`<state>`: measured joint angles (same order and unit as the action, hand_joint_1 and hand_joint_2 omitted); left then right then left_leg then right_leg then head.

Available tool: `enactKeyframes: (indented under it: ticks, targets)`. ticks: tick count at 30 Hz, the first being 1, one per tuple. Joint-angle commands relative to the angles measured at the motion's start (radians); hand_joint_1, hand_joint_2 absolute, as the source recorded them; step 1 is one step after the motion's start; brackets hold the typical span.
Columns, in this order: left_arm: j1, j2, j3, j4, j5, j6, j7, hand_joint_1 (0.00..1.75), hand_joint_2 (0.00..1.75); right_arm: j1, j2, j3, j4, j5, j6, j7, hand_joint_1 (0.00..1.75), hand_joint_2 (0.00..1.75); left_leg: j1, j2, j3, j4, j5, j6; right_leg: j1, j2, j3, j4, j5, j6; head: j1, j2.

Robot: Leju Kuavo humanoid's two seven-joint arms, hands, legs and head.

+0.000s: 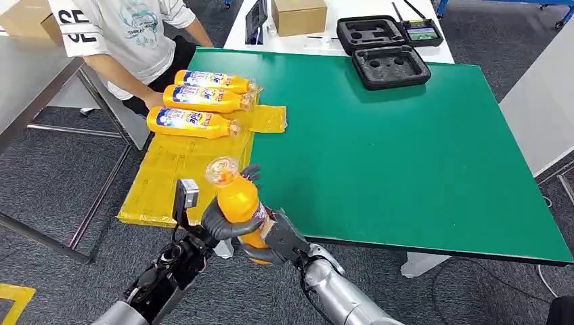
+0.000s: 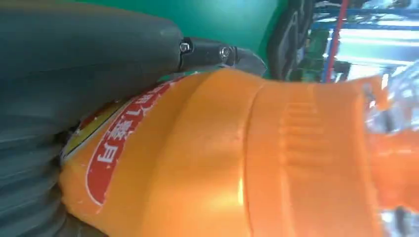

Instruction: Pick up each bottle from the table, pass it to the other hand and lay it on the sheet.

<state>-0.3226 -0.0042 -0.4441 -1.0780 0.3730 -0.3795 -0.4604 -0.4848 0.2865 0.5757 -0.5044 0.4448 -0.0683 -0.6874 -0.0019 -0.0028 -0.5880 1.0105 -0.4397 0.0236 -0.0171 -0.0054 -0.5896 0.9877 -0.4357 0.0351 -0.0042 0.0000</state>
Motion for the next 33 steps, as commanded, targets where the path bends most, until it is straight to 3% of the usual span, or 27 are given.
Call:
enactKeyframes:
  ticks: [1, 21, 22, 23, 24, 25, 30, 33]
  targets:
    - [0.010, -0.001, 0.043, -0.047, 0.095, -0.049, 0.028, 1.75, 1.75, -0.034, 0.020, 0.091, 0.067, 0.034, 0.017, 0.003, 1.75, 1.75, 0.003, 0.002, 0.004, 0.001, -0.002, -0.003, 0.004, 0.002, 0.005, -0.001, -0.001, -0.003, 0.000, 0.000]
    - [0.037, -0.001, 0.044, -0.094, 0.100, -0.039, 0.037, 1.75, 1.75, -0.033, 0.021, 0.091, 0.061, 0.047, -0.010, 0.011, 1.75, 1.75, 0.001, 0.000, 0.001, 0.000, -0.001, -0.001, 0.001, 0.000, 0.002, -0.001, -0.001, -0.001, 0.000, 0.000]
    - [0.037, 0.001, 0.044, -0.094, 0.099, -0.038, 0.037, 1.75, 1.75, -0.033, 0.020, 0.091, 0.059, 0.049, -0.018, 0.013, 1.64, 1.75, 0.002, 0.000, 0.002, 0.000, -0.001, -0.002, 0.002, 0.000, 0.003, -0.001, -0.001, -0.002, 0.000, 0.000]
    - [0.041, 0.001, 0.047, -0.098, 0.097, -0.033, 0.035, 1.75, 1.75, -0.031, 0.023, 0.083, 0.056, 0.046, -0.033, 0.017, 0.16, 1.75, 0.001, -0.001, 0.001, 0.000, -0.001, -0.001, 0.002, -0.001, 0.002, -0.001, -0.001, -0.001, 0.000, 0.000]
    - [0.047, 0.003, 0.051, -0.105, 0.084, -0.018, 0.032, 1.75, 1.75, -0.030, 0.025, 0.075, 0.054, 0.042, -0.053, 0.023, 0.00, 1.75, 0.002, -0.001, 0.003, 0.001, -0.001, -0.002, 0.002, -0.001, 0.003, -0.001, -0.001, -0.002, 0.000, 0.000]
    - [0.056, 0.006, 0.056, -0.120, 0.078, -0.008, 0.028, 1.75, 1.75, -0.030, 0.028, 0.068, 0.048, 0.039, -0.082, 0.022, 0.00, 0.00, 0.001, -0.001, 0.002, 0.000, -0.001, -0.001, 0.001, -0.001, 0.002, -0.001, -0.001, -0.001, 0.000, 0.000]
    - [0.068, 0.016, 0.088, -0.158, 0.000, 0.092, 0.010, 1.75, 1.75, -0.022, 0.028, 0.012, -0.019, -0.016, -0.158, -0.008, 0.00, 0.00, 0.002, 0.001, 0.002, 0.001, -0.002, -0.002, 0.002, 0.001, 0.002, 0.000, -0.001, -0.002, 0.000, 0.000]
    - [0.058, 0.021, 0.138, -0.158, -0.113, 0.229, -0.028, 1.75, 1.75, 0.018, 0.000, -0.003, -0.170, -0.081, -0.192, -0.011, 0.00, 0.00, 0.001, 0.000, 0.001, 0.000, 0.000, -0.001, 0.001, 0.000, 0.001, 0.000, 0.000, -0.001, 0.000, 0.000]
